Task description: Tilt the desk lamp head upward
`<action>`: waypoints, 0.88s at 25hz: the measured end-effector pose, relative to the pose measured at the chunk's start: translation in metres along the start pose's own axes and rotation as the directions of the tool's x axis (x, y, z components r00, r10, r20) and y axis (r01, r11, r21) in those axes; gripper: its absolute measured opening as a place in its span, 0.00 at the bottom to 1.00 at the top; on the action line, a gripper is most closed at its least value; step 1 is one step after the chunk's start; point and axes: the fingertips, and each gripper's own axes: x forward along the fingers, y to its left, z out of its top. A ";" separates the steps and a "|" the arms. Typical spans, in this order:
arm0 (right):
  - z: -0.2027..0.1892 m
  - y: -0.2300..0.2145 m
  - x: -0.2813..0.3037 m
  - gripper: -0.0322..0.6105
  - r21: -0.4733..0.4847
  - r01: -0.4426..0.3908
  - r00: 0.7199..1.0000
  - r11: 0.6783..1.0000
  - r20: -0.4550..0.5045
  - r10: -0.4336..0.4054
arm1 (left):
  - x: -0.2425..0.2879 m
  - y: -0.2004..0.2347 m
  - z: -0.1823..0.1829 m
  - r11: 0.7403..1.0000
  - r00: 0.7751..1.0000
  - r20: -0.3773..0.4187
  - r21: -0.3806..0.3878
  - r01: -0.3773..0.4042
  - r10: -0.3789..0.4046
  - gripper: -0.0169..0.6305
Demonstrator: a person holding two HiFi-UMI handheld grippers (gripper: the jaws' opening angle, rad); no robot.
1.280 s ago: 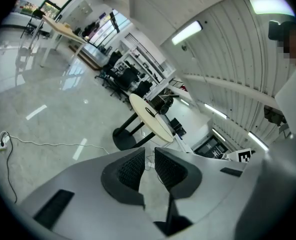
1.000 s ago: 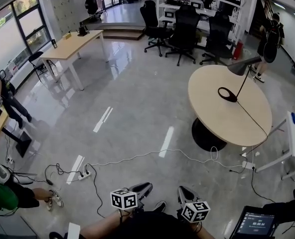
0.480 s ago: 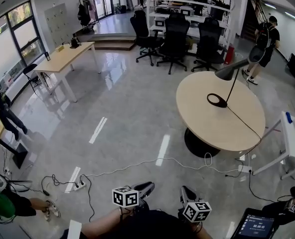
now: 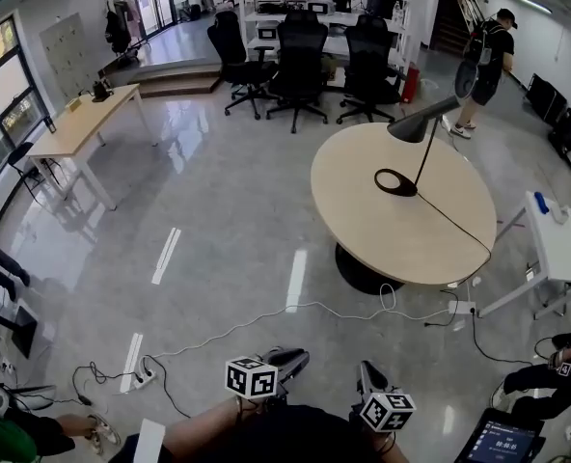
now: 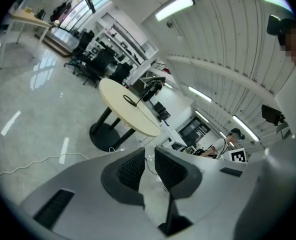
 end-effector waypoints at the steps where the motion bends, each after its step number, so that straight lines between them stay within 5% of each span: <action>1: 0.002 -0.002 0.005 0.06 0.007 0.014 1.000 1.000 -0.002 -0.014 | 0.006 0.002 0.006 1.000 1.000 -0.013 0.004 0.016 -0.016 0.13; 12: 0.053 0.014 0.090 0.06 -0.015 0.061 0.998 0.998 0.003 -0.060 | 0.040 0.052 0.094 0.994 0.993 -0.055 0.024 0.104 -0.102 0.13; 22: 0.068 0.029 0.144 0.06 -0.027 0.136 0.991 0.990 -0.006 -0.137 | 0.053 0.108 0.130 0.986 0.981 -0.106 -0.008 0.164 -0.164 0.13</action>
